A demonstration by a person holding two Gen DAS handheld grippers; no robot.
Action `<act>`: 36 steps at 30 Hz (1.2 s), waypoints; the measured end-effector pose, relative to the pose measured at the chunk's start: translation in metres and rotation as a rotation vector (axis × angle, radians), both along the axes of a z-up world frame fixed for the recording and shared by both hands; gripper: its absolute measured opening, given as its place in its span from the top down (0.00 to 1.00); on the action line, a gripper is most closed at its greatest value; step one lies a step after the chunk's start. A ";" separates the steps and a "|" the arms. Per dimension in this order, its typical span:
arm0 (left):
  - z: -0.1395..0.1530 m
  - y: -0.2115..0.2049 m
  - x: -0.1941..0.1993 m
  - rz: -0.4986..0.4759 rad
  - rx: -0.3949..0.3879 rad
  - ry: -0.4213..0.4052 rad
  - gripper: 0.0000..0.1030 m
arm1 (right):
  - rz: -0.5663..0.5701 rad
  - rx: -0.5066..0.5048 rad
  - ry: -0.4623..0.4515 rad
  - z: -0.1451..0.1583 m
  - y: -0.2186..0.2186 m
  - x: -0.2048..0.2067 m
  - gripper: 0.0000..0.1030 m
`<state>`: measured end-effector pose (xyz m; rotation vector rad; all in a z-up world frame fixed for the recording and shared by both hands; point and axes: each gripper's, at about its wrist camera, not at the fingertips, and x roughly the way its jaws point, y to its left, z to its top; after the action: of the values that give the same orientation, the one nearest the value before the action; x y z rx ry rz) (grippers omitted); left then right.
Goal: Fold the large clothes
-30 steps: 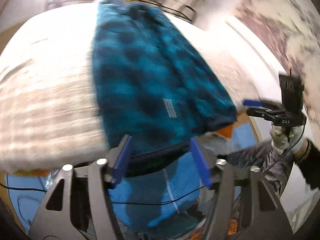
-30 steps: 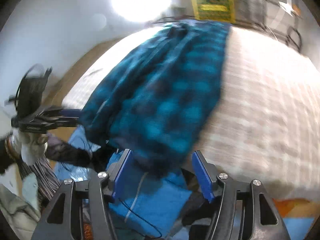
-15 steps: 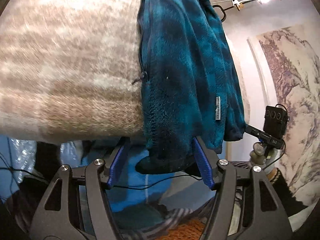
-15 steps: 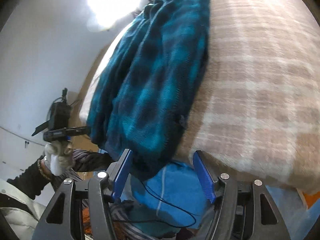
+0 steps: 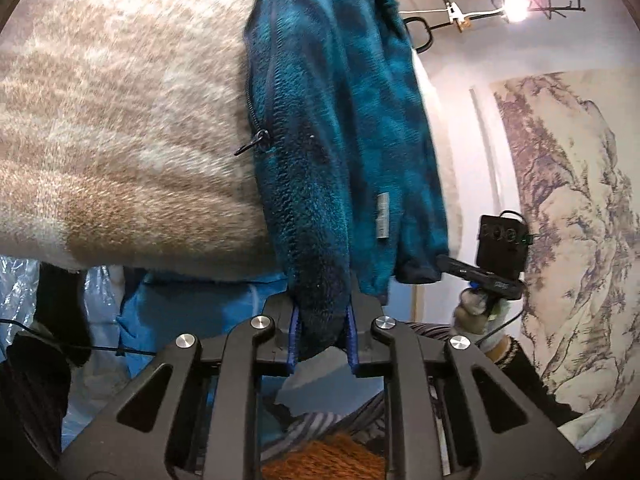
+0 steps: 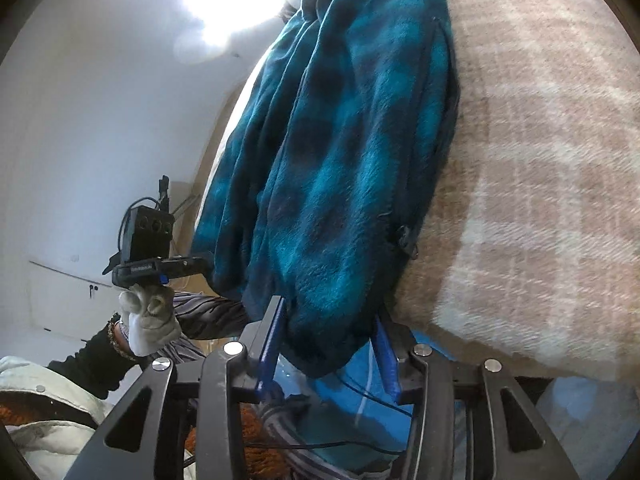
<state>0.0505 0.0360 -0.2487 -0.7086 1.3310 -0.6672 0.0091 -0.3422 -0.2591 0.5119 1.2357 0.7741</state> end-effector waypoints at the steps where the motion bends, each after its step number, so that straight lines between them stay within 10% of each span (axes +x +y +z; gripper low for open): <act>1: 0.005 -0.001 0.000 0.004 -0.009 -0.003 0.85 | 0.000 0.003 -0.004 0.001 0.001 0.001 0.73; 21: 0.082 -0.019 0.090 0.129 -0.107 -0.100 0.86 | -0.225 0.197 -0.071 0.072 -0.009 0.043 0.89; 36: 0.052 -0.026 0.240 0.269 0.004 -0.075 0.86 | -0.419 0.079 -0.075 0.078 -0.018 0.184 0.90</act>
<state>0.2902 0.0100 -0.1968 -0.8342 1.1425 -0.4692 0.1932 -0.3606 -0.1811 0.7700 0.9852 0.4811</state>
